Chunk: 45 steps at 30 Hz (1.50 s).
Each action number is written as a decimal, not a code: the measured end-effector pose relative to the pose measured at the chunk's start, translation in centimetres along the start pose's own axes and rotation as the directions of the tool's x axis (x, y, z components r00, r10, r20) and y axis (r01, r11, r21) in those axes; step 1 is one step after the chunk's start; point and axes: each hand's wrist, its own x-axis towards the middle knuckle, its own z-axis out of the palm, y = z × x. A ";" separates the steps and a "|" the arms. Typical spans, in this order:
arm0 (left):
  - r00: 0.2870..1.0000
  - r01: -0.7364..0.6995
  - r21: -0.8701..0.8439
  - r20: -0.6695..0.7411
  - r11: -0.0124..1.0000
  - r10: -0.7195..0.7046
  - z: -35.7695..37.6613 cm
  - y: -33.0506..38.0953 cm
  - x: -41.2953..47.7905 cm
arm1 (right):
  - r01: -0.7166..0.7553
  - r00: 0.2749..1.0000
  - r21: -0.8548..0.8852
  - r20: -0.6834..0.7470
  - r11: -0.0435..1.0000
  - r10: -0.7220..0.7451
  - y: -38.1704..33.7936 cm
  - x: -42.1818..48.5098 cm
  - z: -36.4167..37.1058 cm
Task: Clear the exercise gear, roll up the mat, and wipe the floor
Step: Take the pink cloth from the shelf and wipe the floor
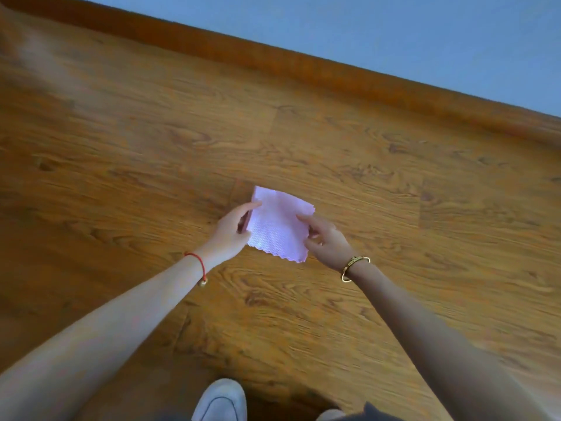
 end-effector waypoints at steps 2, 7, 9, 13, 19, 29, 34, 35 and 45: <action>0.999 -0.023 0.024 -0.024 0.999 0.023 0.2 -1.0 0.1 | -0.025 0.993 -0.072 -0.120 0.997 0.016 1.1 0.5 1.2; 0.977 -0.133 0.058 -0.162 0.989 0.141 0.0 -2.0 0.4 | 0.123 0.911 -0.483 -0.292 0.867 -0.292 0.5 1.5 1.9; 0.959 -0.149 0.052 -0.235 0.987 0.158 -0.2 -2.3 0.4 | 0.257 0.915 -0.591 -0.106 0.765 -0.390 0.4 2.7 2.8; 0.936 -0.175 0.028 -0.304 0.984 0.175 -0.8 -3.0 -0.1 | 0.413 0.888 -0.692 0.161 0.592 -0.431 0.5 5.2 5.4; 0.894 -0.133 -0.042 -0.436 0.990 0.102 -3.2 -4.7 -1.3 | 0.364 0.908 -0.680 0.108 0.636 -0.405 -1.8 9.0 7.4; 0.833 -0.018 -0.088 -0.552 0.996 -0.033 -8.1 -8.3 -3.5 | 0.517 0.843 -0.647 0.271 0.560 -0.464 -10.2 11.9 15.7; 0.855 -0.011 -0.009 -0.519 1.000 0.005 -6.6 -8.4 -3.4 | 0.594 0.795 -0.630 0.365 0.500 -0.485 -10.2 8.8 17.9; 0.865 -0.016 0.000 -0.502 1.000 0.014 -6.0 -8.2 -3.3 | 0.601 0.790 -0.630 0.373 0.492 -0.487 -9.6 8.2 17.7; 0.923 -0.185 0.053 -0.334 0.981 0.192 0.3 -1.4 -1.6 | 0.336 0.915 -0.708 0.089 0.622 -0.393 2.0 2.5 7.7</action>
